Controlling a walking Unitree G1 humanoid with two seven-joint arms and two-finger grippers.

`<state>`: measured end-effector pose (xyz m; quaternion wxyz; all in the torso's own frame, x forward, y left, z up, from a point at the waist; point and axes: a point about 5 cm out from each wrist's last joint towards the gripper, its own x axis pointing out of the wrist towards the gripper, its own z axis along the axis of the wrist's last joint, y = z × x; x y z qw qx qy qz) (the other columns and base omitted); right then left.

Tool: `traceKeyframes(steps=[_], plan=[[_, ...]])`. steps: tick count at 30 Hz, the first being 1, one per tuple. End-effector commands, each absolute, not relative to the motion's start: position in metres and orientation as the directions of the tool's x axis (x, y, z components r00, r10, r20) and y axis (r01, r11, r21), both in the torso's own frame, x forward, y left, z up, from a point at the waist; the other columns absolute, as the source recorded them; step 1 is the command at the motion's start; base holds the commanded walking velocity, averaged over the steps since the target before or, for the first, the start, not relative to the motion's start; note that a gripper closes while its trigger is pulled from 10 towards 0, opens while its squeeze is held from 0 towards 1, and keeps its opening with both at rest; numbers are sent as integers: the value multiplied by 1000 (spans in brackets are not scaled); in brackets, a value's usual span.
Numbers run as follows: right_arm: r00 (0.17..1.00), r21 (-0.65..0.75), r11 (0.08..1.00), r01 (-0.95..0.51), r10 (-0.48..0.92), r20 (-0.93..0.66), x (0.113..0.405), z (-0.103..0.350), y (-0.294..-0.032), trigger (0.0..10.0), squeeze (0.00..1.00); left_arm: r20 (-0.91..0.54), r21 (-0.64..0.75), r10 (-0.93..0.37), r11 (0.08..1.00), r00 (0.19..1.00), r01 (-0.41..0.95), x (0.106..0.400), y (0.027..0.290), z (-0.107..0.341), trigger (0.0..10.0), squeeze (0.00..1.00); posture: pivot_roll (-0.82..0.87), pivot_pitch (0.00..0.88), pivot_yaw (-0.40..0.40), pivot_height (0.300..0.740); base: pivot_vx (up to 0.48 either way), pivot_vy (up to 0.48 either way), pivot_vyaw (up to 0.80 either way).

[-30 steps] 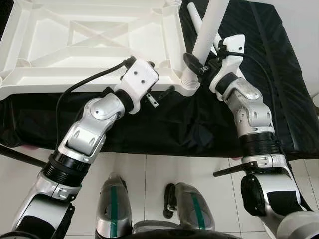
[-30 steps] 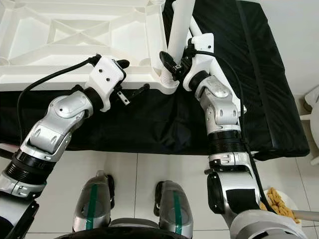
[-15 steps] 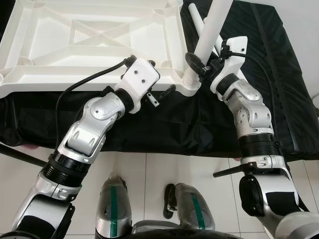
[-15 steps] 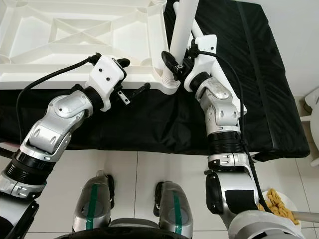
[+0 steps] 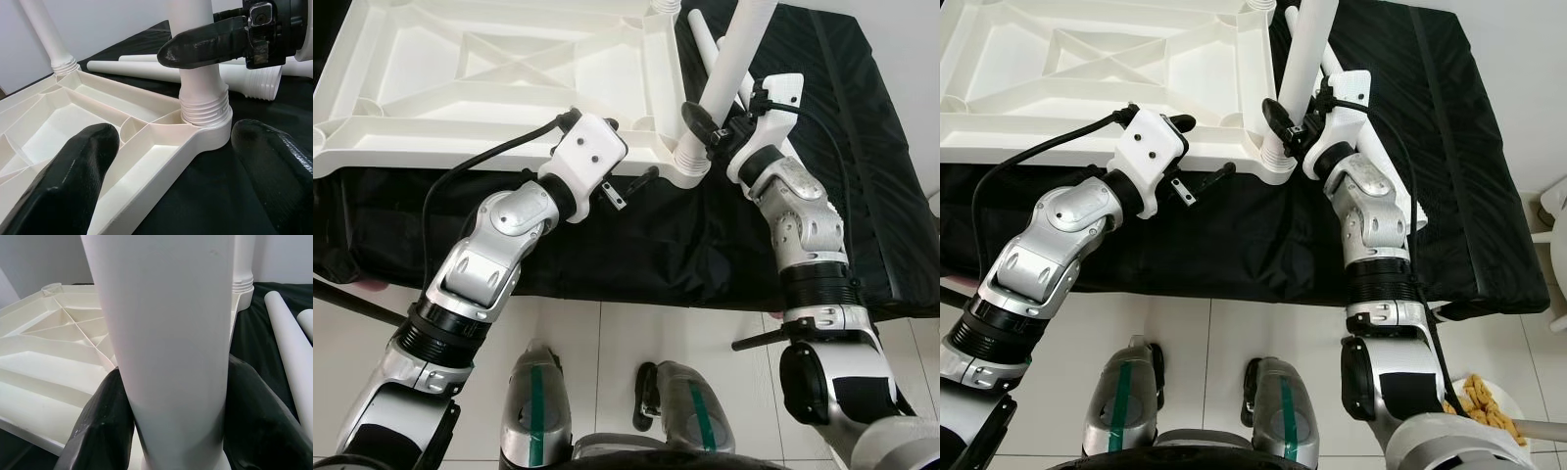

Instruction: Building children table

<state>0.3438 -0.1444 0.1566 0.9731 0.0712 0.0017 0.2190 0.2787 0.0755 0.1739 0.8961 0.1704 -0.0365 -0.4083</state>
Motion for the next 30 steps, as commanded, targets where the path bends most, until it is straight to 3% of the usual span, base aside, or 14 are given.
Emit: traceKeyframes(steps=[1, 17, 30], plan=[[929, 302, 903, -305, 353, -116, 334, 114, -157, 10000, 0, -80, 346, -757, 590, 649, 730, 277, 74, 176, 10000, 0, 54, 70, -35, 740, 0, 0, 0], [877, 247, 866, -435, 470, -103, 332, 119, -144, 10000, 0, -78, 345, -755, 592, 651, 729, 276, 73, 176, 10000, 0, 58, 61, -38, 740, 0, 0, 0], [833, 104, 841, -530, 540, -121, 338, 130, -146, 10000, 0, -79, 342, -756, 591, 649, 730, 276, 73, 176, 10000, 0, 59, 68, -46, 740, 0, 0, 0]])
